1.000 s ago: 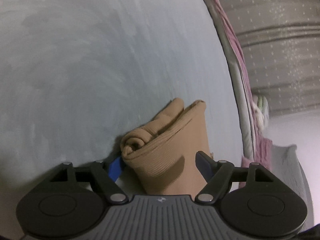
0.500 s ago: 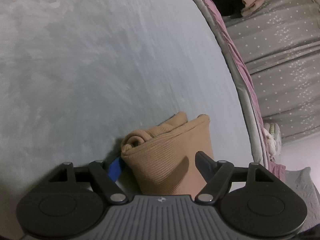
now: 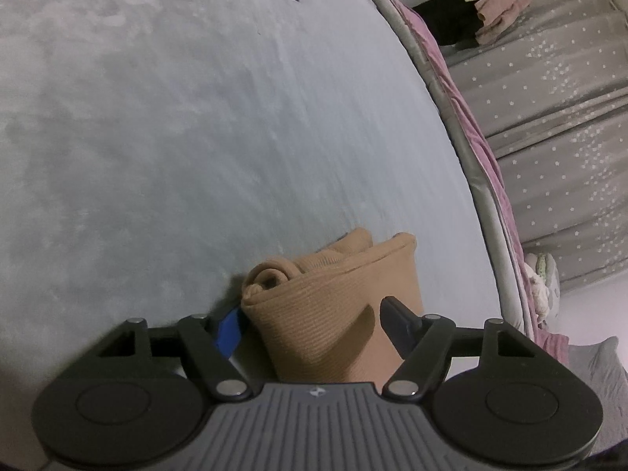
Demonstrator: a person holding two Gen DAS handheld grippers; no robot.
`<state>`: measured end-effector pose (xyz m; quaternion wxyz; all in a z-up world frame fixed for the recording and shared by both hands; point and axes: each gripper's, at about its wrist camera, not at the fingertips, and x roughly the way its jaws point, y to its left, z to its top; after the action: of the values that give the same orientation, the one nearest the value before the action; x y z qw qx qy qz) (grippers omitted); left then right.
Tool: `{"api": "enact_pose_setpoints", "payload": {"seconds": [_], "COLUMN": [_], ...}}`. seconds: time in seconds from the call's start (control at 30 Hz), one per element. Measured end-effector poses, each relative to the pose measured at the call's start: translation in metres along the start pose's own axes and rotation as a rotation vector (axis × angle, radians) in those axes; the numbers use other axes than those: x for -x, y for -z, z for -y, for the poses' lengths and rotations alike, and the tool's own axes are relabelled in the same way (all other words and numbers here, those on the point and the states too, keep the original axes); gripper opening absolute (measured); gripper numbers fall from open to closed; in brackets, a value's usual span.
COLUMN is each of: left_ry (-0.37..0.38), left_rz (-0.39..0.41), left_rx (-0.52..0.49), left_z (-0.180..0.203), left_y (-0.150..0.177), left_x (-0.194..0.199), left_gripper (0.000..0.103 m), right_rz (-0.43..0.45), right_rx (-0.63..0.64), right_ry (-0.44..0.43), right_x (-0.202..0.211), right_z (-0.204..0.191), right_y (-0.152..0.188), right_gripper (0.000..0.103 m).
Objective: Fold clothes
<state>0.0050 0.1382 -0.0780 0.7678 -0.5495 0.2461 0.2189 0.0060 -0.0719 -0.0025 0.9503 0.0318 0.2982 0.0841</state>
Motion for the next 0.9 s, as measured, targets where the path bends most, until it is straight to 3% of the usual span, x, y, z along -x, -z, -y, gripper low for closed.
{"api": "enact_pose_setpoints", "payload": {"seconds": [0.17, 0.23, 0.3, 0.33, 0.37, 0.47, 0.63, 0.8, 0.9], "left_ry": [-0.005, -0.013, -0.031, -0.031, -0.029, -0.019, -0.005, 0.020, 0.041], "left_rz": [0.022, 0.030, 0.031, 0.031, 0.030, 0.031, 0.063, 0.101, 0.113], "left_rx": [-0.039, -0.057, -0.074, -0.072, -0.067, -0.062, -0.126, -0.196, -0.223], "left_z": [-0.002, -0.003, -0.003, -0.004, -0.005, -0.007, -0.001, 0.006, 0.009], "left_y": [0.003, 0.005, 0.004, 0.004, 0.003, 0.003, 0.008, 0.013, 0.014], "left_x": [0.002, 0.004, 0.004, 0.005, 0.006, 0.008, 0.015, 0.023, 0.029], "left_gripper": [0.069, 0.061, 0.053, 0.050, 0.049, 0.040, 0.033, 0.030, 0.029], "right_rz": [0.000, 0.002, 0.003, 0.002, -0.002, -0.006, -0.007, -0.014, -0.063], "right_rx": [-0.018, -0.013, -0.003, 0.001, 0.003, -0.003, -0.028, -0.073, -0.064], "right_ry": [-0.012, -0.013, -0.011, -0.010, -0.010, -0.014, -0.016, -0.027, -0.015], "right_x": [0.001, 0.001, 0.001, 0.000, -0.001, -0.006, -0.018, -0.031, -0.047], "right_z": [0.004, 0.004, 0.003, 0.003, 0.004, 0.004, 0.008, 0.010, 0.011], "right_y": [-0.003, -0.004, -0.005, -0.005, -0.005, -0.006, -0.009, -0.010, -0.003], "right_gripper": [0.095, 0.091, 0.076, 0.058, 0.048, 0.034, 0.021, 0.020, 0.019]}}
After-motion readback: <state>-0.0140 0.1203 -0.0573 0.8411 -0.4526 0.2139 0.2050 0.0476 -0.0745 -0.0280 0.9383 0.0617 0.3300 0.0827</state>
